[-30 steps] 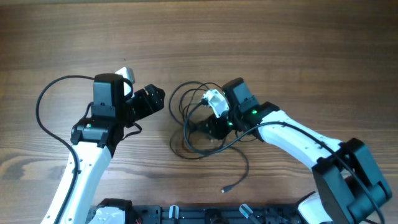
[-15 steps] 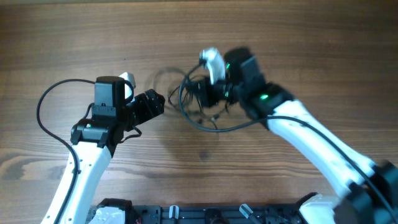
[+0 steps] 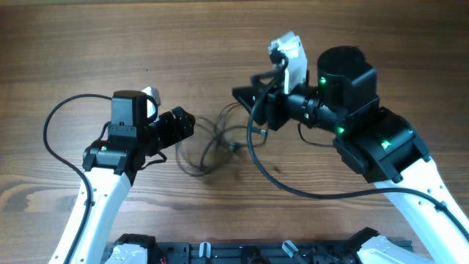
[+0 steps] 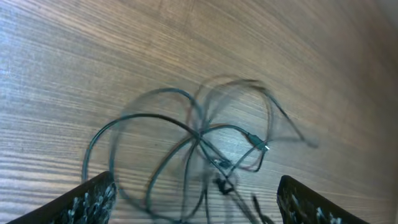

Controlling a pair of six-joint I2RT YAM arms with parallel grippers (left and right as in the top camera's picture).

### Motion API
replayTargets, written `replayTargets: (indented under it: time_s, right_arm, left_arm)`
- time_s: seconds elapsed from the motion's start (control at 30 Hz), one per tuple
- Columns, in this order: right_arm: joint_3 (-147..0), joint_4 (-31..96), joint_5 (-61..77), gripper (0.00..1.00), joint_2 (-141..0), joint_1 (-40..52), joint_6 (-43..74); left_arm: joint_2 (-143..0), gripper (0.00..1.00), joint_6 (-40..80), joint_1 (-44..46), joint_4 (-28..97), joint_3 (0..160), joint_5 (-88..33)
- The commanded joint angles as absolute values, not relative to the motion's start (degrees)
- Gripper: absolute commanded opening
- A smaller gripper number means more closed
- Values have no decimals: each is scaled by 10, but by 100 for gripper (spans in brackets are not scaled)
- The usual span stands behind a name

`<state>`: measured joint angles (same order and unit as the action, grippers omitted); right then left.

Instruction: Untangle cables

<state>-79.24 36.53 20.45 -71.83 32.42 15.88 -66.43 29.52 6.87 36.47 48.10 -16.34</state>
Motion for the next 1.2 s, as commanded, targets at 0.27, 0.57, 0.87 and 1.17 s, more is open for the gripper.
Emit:
replayTargets:
  time_s: [0.27,0.57,0.87,1.17]
  right_arm:
    - [-776,602,63,100,-786,323,164]
    - [-753,687,198,100,-909,323,48]
    - [-753,626,223,100,-1001,323,45]
    - [-753,399,215,100,-1051,323,30]
  left_arm:
    - [-660,82,273,65,352,486,-188]
    - [-660,84,272,65,354,486,-186]
    - [-660,83,272,65,354,486,-185]
    - [-660,84,257,65,356,486,-186]
